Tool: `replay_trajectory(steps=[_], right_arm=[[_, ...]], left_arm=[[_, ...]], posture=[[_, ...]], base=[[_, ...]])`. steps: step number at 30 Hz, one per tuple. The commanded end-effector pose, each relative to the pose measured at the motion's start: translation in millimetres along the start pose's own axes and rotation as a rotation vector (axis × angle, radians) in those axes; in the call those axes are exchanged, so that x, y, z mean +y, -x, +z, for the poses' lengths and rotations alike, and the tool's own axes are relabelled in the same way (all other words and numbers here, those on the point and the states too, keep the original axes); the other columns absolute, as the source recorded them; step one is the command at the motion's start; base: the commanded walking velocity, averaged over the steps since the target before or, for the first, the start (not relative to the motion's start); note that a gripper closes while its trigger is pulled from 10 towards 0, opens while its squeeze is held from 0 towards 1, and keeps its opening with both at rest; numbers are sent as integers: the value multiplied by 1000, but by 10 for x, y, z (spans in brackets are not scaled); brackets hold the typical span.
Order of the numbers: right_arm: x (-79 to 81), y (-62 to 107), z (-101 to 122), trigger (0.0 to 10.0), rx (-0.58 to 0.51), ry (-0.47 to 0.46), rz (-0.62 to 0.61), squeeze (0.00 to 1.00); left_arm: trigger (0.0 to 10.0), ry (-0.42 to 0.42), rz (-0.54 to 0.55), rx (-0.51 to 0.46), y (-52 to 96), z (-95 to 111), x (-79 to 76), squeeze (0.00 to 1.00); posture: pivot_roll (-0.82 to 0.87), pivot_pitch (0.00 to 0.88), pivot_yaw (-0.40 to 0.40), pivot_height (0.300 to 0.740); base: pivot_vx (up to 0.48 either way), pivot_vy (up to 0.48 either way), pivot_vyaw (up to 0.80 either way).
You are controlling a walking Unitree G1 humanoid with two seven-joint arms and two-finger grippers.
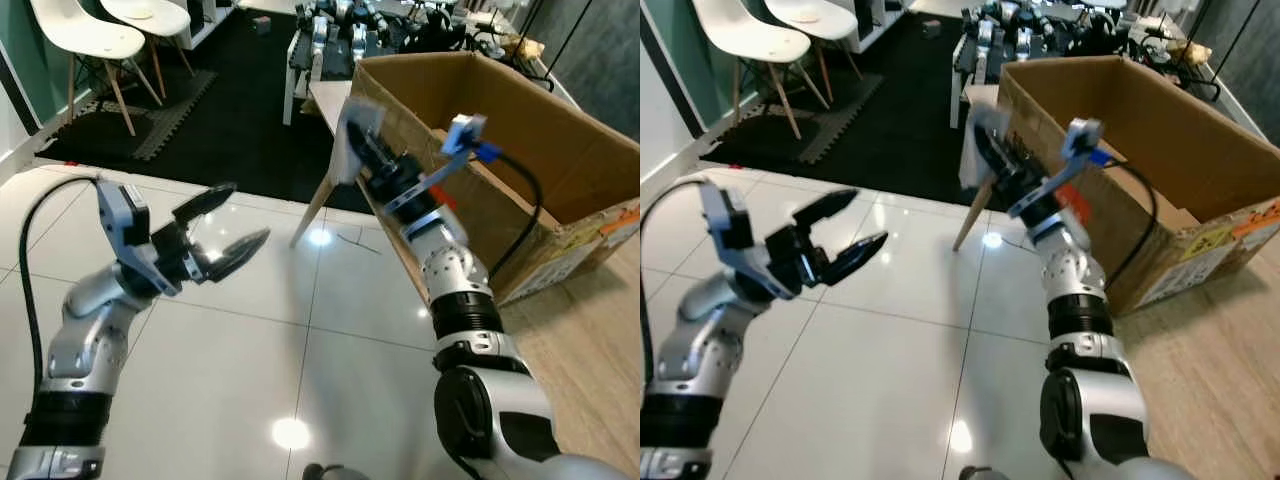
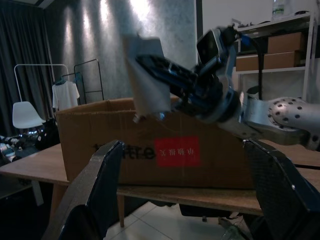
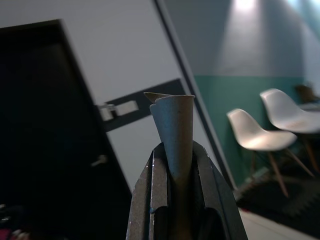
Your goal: Picking trash to rubbish bin
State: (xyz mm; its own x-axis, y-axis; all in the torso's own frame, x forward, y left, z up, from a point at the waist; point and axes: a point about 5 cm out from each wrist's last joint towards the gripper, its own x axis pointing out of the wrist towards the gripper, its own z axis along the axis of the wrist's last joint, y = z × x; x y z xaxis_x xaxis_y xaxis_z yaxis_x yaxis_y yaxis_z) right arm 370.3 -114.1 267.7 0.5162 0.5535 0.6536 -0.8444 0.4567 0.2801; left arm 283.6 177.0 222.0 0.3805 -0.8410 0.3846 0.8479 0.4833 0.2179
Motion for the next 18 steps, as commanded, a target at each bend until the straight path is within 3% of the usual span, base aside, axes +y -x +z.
replay_trajectory(steps=[1,8,14,18], right_arm=[[27,-25,3,10000,0,-5,10,0],[-9,-177,359,10000,-84,152,-67,0],[-199,-215,608,10000,-65,369,-266,0],[-217,-216,664,10000,-70,390,-286,0]], left_arm=[[10000,0,-15,17,24,31,-8,0],[10000,-12,-60,-28,-53,208,-42,0],[10000,-29,-63,-22,-89,269,-41,0],[10000,-37,-53,-27,-97,285,-30,0]], posture=[[115,85,-63,740],[109,81,-60,740],[103,93,-61,740],[105,96,-66,740]], base=[[0,0,0],[0,0,0],[0,0,0],[0,0,0]])
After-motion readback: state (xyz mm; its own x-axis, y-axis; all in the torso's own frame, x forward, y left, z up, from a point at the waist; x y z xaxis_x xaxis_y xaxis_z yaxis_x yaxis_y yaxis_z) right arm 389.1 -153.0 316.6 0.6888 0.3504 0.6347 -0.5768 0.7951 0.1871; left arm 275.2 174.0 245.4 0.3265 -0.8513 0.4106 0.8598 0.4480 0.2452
